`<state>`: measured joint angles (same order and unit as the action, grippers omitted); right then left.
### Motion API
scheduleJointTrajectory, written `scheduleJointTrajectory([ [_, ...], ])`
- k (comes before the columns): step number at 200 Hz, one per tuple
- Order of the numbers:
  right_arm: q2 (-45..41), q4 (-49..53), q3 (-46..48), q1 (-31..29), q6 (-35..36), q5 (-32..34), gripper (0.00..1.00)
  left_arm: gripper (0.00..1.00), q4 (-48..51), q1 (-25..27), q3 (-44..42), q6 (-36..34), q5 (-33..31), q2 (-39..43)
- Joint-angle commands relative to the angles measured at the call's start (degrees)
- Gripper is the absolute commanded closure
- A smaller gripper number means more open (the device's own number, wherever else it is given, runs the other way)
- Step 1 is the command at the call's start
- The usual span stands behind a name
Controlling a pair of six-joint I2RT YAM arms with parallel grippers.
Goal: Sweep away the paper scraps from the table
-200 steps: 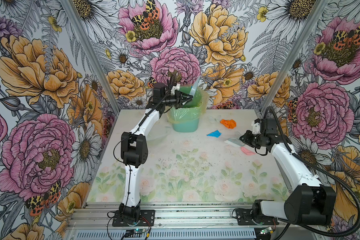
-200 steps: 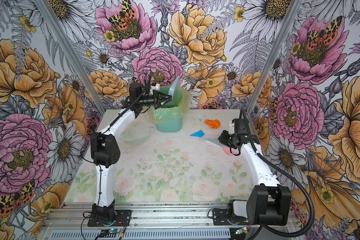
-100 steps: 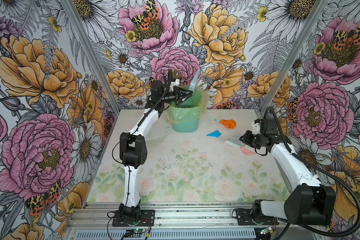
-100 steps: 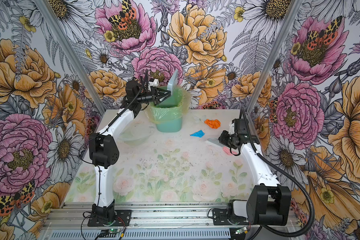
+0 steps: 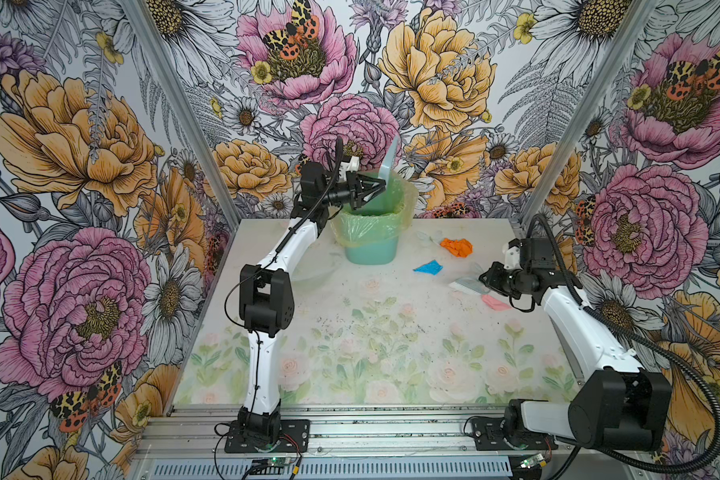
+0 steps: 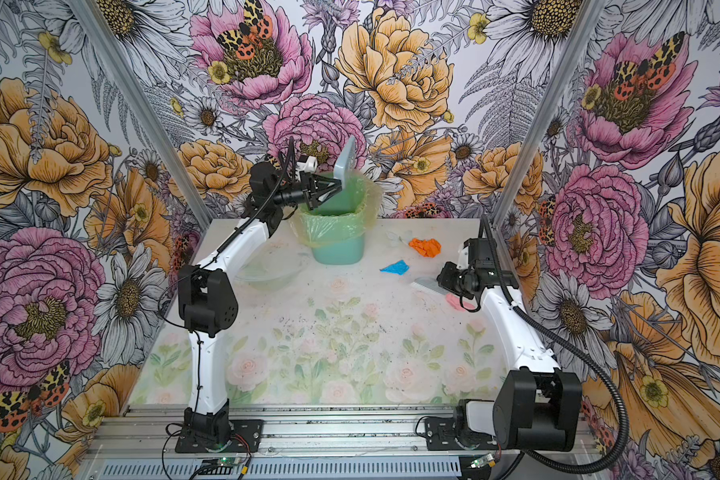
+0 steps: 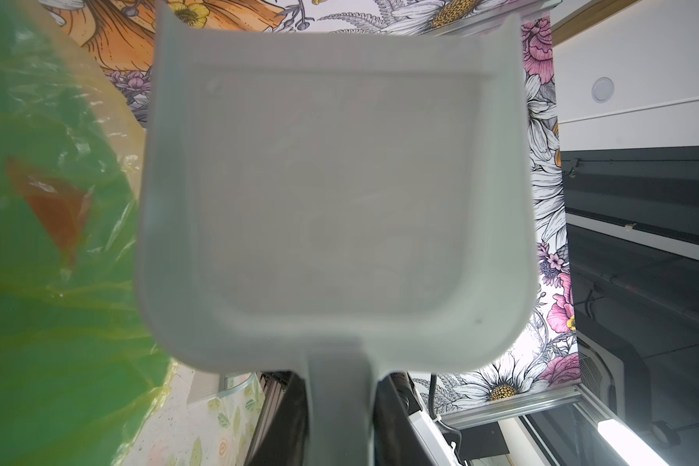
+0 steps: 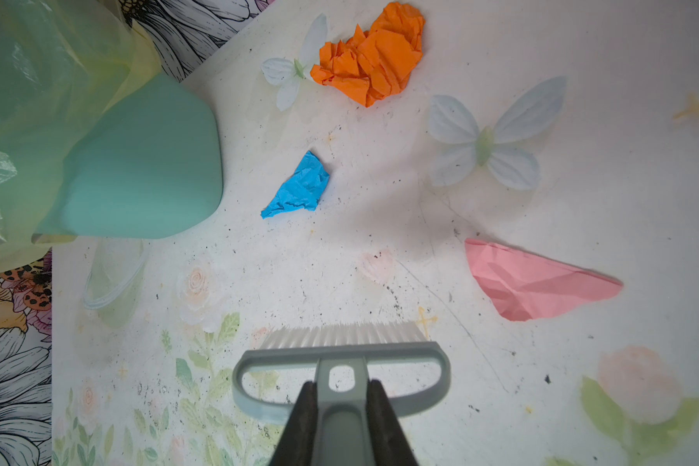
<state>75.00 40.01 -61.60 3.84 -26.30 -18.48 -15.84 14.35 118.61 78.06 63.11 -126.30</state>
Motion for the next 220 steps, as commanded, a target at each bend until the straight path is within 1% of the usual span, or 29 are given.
scheduleJointTrajectory([
  [1,-1.72,-1.16,-0.01,-0.06,-1.02,0.99,1.0,1.0,-5.39,-0.23,-0.79,2.27,1.73,3.23],
  [33,-1.86,-1.16,-0.01,0.0,-1.38,1.21,1.0,1.0,-16.62,-0.21,-1.88,10.54,2.12,2.4],
  [46,-1.88,-1.16,0.07,-0.03,-1.43,1.25,1.0,1.0,-18.62,-0.15,-2.08,12.13,2.15,2.13],
  [88,-2.34,-1.16,0.39,-0.21,-1.9,1.67,1.0,1.0,-18.59,-0.32,-4.01,11.03,1.87,2.79],
  [111,-2.59,-1.14,0.5,-0.31,-2.16,1.96,1.0,1.0,-15.64,-0.33,-6.5,7.5,1.1,4.08],
  [135,-2.79,-1.14,0.56,-0.39,-2.53,2.04,1.0,1.0,-8.44,0.02,-8.47,0.23,0.09,5.72],
  [143,-2.85,-1.14,0.52,-0.47,-2.57,2.13,1.0,1.0,-3.98,0.23,-8.4,-3.6,-0.37,6.24],
  [149,-2.91,-1.15,0.54,-0.57,-2.68,2.22,1.0,1.0,1.16,0.34,-8.0,-7.01,-1.02,6.8],
  [162,-3.08,-1.16,0.52,-0.66,-2.78,2.35,1.0,1.0,15.56,0.72,-5.64,-19.47,-3.57,7.84],
  [175,-3.11,-1.16,0.61,-0.75,-2.87,2.53,1.0,1.0,33.51,1.32,-0.53,-32.88,-7.69,8.13],
  [184,-3.25,-1.16,0.61,-0.68,-3.03,2.74,1.0,1.0,42.17,1.89,2.82,-39.61,-11.07,8.0],
  [191,-3.15,-1.16,0.61,-0.79,-3.14,3.01,1.0,1.0,45.22,2.37,3.8,-42.47,-12.48,8.08],
  [204,-3.18,-1.16,0.43,-0.87,-3.38,3.77,1.0,1.0,45.72,3.06,2.71,-44.73,-14.18,9.18],
  [220,-3.2,-1.25,0.21,-0.95,-4.35,4.96,1.0,1.0,47.42,4.55,0.67,-49.95,-19.18,11.7],
])
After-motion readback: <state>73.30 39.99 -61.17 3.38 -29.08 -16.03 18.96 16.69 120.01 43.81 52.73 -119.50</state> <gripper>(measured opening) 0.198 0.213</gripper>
